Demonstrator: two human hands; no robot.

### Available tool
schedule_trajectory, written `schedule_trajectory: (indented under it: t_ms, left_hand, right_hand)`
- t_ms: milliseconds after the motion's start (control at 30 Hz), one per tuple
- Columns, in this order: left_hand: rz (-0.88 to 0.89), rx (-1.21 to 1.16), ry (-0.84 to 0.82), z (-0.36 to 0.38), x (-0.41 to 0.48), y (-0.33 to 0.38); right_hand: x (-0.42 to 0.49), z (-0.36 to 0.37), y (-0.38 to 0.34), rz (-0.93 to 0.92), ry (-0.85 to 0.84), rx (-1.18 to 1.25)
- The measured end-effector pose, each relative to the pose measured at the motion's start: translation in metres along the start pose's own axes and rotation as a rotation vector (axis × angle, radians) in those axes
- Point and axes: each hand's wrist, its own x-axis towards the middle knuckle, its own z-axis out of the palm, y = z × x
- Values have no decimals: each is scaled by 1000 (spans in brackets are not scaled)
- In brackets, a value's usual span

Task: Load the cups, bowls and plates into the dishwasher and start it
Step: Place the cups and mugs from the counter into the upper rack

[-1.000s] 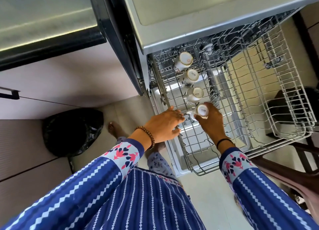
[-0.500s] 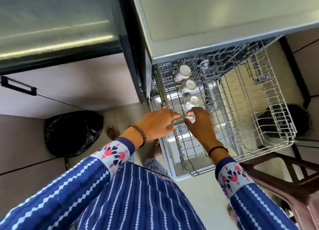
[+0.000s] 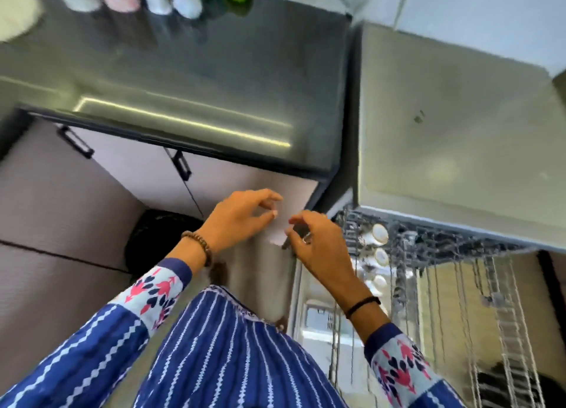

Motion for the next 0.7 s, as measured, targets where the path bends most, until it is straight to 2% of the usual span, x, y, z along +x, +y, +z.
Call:
schedule_trajectory:
  t_ms: [133, 233, 367, 700]
  left_hand:
    - [-62, -91, 226, -48, 0, -18]
    - [-98, -140, 317, -80, 12, -36]
    - [-138, -151, 397, -126, 34, -61]
    - [-191, -181, 531, -250, 108, -154]
  right_hand:
    - [58, -6, -50, -143, -18, 21]
    - [105, -5, -83, -229, -20, 39]
    - [169, 5, -123, -302, -40, 32]
    - [333, 60, -201, -302, -84, 53]
